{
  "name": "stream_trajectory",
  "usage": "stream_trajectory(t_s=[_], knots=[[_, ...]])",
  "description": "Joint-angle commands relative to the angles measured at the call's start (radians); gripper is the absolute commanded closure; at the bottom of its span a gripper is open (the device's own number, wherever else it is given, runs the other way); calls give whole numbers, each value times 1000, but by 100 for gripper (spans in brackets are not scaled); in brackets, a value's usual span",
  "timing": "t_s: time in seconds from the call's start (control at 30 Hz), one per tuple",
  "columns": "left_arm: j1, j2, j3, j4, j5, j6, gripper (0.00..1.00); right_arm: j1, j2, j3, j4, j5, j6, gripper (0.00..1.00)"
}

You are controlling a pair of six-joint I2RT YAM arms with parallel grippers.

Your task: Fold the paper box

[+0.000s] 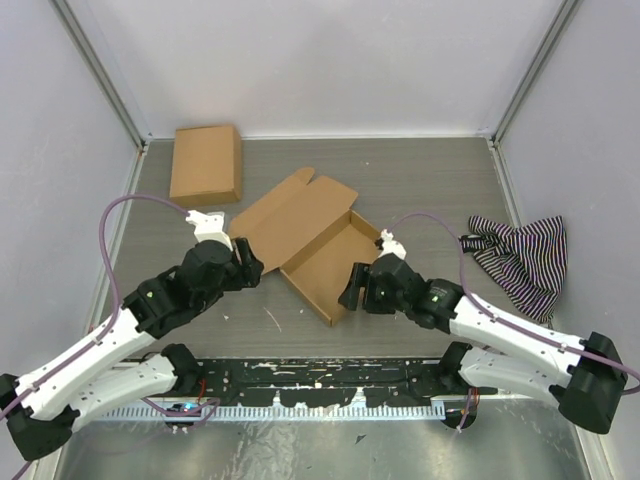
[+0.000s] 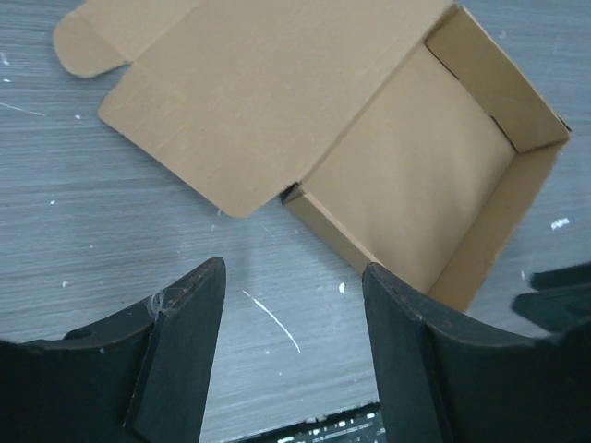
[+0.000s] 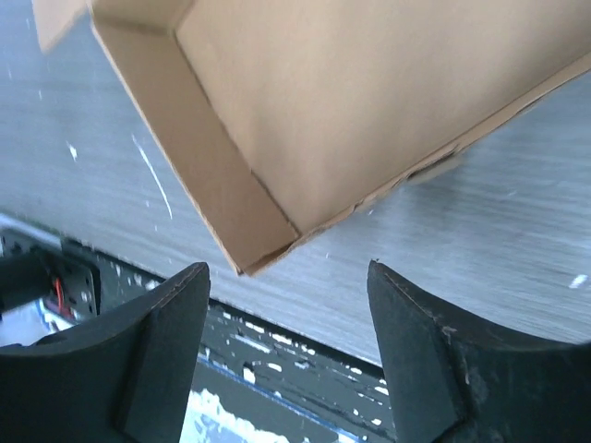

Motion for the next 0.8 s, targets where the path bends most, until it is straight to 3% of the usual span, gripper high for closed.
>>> stream_trajectory(t_s=[0.0, 0.03, 0.2, 0.3, 0.37, 0.53, 0.77], knots=[[28, 57, -3, 105, -151, 52, 29, 0, -27, 158, -174, 239, -6, 26], [76, 109, 19, 135, -137, 80, 28, 0, -22, 179, -191, 253, -20, 25], [411, 522, 248, 217, 319, 116, 34, -5, 56, 321, -221, 429, -153, 21], [465, 714, 391, 180, 353, 140, 36, -82, 172, 451, -221, 488, -287, 20], [470, 782, 459, 122, 386, 147, 39, -184, 276, 523, -187, 420, -397, 20], [469, 662, 281, 221, 442, 94, 41, -412, 519, 643, -121, 232, -540, 25], [470, 382, 41, 221, 447, 66, 40, -447, 741, 703, -46, 121, -631, 30]])
